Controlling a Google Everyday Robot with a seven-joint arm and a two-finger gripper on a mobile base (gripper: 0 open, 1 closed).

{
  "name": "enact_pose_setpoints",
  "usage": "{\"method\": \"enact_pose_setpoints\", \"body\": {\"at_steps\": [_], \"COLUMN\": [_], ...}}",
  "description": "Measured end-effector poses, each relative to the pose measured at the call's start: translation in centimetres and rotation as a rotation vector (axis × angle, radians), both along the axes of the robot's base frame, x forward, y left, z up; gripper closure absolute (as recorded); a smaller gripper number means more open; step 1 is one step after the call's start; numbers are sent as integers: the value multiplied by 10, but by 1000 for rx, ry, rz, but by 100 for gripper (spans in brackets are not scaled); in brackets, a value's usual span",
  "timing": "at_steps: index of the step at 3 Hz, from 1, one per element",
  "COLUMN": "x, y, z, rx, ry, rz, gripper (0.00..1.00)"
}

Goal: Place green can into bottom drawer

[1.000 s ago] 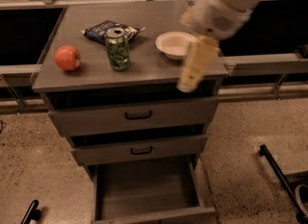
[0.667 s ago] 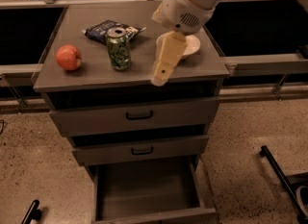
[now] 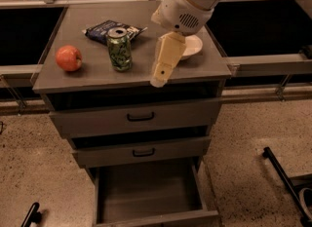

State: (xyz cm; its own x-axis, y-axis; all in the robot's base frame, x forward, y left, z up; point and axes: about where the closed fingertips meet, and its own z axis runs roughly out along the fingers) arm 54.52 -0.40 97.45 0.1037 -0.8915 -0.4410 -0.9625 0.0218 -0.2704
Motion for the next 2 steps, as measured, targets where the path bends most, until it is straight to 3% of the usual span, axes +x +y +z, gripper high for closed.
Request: {"method": "enact_pose_setpoints", "body": {"at_steps": [1, 2], "x": [30, 62], "y": [32, 60], "z": [-4, -4], "rx": [151, 301], "ry": [3, -38], "rz": [-34, -87], "gripper": [0, 0]}}
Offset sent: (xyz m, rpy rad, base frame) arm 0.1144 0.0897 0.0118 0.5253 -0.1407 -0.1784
